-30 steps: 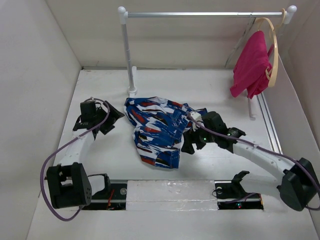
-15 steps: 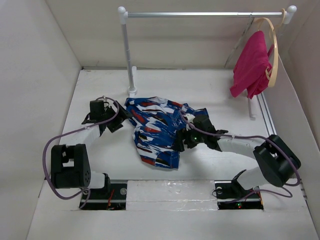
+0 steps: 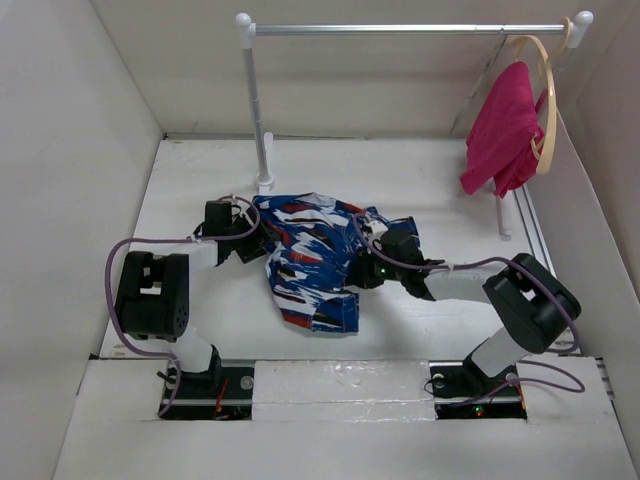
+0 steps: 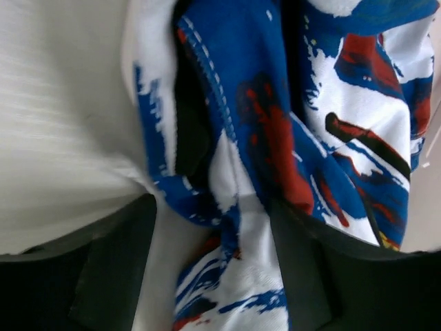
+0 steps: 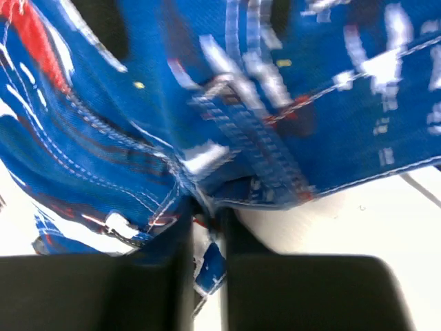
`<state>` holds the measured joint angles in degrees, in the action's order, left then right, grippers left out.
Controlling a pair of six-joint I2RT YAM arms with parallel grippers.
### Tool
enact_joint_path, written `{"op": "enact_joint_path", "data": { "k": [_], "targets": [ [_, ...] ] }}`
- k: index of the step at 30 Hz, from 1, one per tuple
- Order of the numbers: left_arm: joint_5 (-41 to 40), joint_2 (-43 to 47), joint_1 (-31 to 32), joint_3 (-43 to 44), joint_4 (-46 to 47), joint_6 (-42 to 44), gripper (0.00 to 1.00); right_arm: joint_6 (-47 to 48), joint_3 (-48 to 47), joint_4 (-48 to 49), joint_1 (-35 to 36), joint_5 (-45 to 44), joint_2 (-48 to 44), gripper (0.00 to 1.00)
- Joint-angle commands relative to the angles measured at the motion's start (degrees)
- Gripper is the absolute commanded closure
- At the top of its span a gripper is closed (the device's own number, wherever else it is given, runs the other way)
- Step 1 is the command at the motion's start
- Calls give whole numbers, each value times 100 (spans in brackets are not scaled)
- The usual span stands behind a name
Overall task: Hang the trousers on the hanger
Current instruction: Fold the trousers
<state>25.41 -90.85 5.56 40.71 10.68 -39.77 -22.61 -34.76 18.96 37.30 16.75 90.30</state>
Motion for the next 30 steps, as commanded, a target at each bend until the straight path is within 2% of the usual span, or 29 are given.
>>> {"op": "enact_joint_path", "data": {
  "k": [1, 2, 3, 4, 5, 8, 9, 11, 12, 13, 14, 16, 17, 19, 20, 21, 22, 23, 24, 25, 26, 27, 28, 30],
  "targets": [
    [-10, -205, 217, 183, 391, -250, 46, 230, -337, 206, 110, 3, -266, 100],
    [-10, -205, 217, 166, 557, -320, 67, 353, -469, -344, 215, -58, -572, 100],
    [-44, -153, 217, 131, 637, -391, 77, 667, -618, -645, 286, -110, -749, 100],
    [-88, -100, 217, 130, 585, -443, 86, 818, -976, -1335, 478, -172, -942, 100],
    [-219, -21, 217, 183, 437, -479, 100, 1142, -1206, -1716, 576, -320, -1284, 100],
    [-684, 732, 42, 516, -397, -331, 100, 1531, -2181, -3237, 918, -418, -1708, 100],
    [-860, 1301, -37, 743, -722, -260, 100, 1706, -2445, -3571, 1015, -436, -1935, 100],
    [-1508, 1858, -151, 1148, -1793, -59, 100, 1821, -3233, -4285, 1174, -427, -2121, 100],
    [-1791, 2339, -152, 1654, -2189, 169, 100, 1865, -3552, -4530, 1288, -358, -2209, 100],
    [-2412, 2753, -152, 2277, -3098, 345, 100, 1909, -4651, -5098, 1376, -79, -2184, 100],
    [-2418, 2757, -152, 2571, -3107, 347, 100, 1927, -4662, -5104, 1377, -76, -2184, 100],
    [-2758, 3186, -152, 3238, -3640, 461, 100, 1953, -5493, -5489, 1456, 90, -2035, 100],
    [-2856, 3274, -152, 3973, -3765, 496, 100, 1953, -6376, -5595, 1456, 230, -1956, 100],
    [-2858, 3223, -152, 4846, -4203, 636, 100, 1953, -7216, -5832, 1456, 285, -1780, 100],
    [-2622, 3118, -152, 5694, -4301, 715, 94, 1988, -7585, -5973, 1456, 93, -1744, 100],
    [-2324, 2873, -152, 6094, -4389, 786, 82, 2076, -8094, -6140, 1456, -83, -1735, 100],
    [-2104, 2706, -152, 6429, -4607, 873, 68, 2129, -8177, -6428, 1351, -267, -1735, 100],
    [-1806, 2565, -4, 6867, -4662, 892, 37, 2190, -8082, -6536, 1202, -434, -1874, 100],
    [-1663, 2389, 111, 6898, -4697, 901, 24, 2182, -7481, -6624, 1001, -471, -2015, 100],
    [-1540, 2370, 112, 6828, -4671, 901, 16, 2191, -6996, -6659, 511, -463, -2199, 100],
    [-1539, 2466, 112, 6227, -4584, 875, 14, 2408, -5834, -6581, -85, -419, -2888, 100],
    [-1539, 2467, 112, 6221, -4557, 874, 14, 2410, -5248, -6563, -91, -419, -2895, 100],
    [-1661, 2510, 112, 5995, -4522, 927, 11, 2411, -4720, -6589, -796, -314, -3087, 100],
    [-1863, 2572, 112, 5353, -4600, 980, 9, 2393, -3727, -6590, -1494, -479, -3658, 100]
  ]
}}
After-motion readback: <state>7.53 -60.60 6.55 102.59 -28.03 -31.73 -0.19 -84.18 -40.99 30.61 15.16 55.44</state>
